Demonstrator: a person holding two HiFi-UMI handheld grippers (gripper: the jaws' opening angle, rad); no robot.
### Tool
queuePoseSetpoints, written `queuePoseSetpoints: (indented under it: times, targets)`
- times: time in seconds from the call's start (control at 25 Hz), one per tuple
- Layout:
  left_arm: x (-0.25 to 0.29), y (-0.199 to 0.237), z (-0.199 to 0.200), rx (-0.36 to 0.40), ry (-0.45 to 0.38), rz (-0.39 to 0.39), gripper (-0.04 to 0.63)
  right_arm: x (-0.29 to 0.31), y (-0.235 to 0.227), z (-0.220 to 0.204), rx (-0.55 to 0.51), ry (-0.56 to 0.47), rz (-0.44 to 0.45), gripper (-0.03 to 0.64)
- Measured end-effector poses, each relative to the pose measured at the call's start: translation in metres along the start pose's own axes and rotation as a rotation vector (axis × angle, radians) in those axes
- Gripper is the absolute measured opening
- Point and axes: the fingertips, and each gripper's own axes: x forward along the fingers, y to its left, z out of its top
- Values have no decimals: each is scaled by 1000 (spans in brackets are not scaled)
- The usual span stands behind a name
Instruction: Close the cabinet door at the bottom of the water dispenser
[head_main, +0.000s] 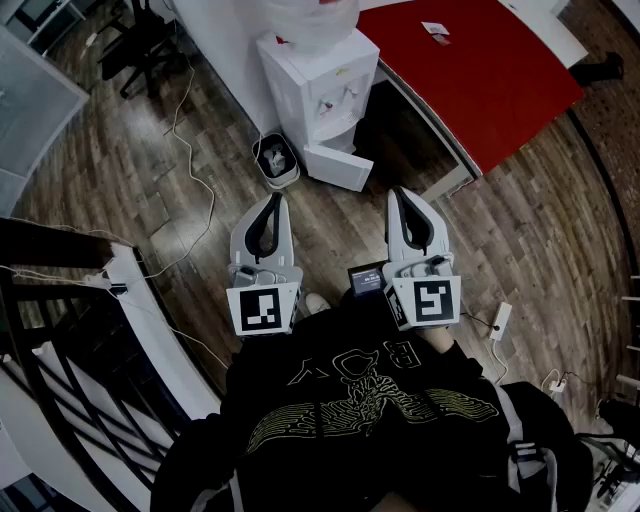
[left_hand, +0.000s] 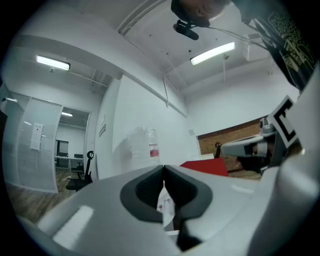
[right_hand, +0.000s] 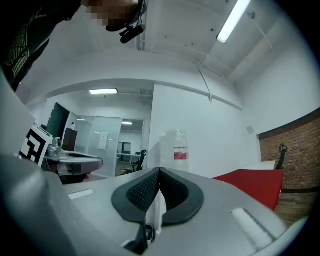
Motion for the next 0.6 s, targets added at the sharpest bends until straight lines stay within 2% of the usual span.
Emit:
queuePoseSetpoints:
  times: [0.24, 0.44, 0.6]
  targets:
    - [24, 8, -3, -17, 0, 25, 6, 27, -9, -2, -3, -11, 26, -2]
    - [61, 3, 13, -39, -13, 15, 6, 69, -37, 3, -4, -7, 20, -2]
    - [98, 7, 8, -12, 4, 39, 6, 97, -59, 8, -11, -9, 34, -2]
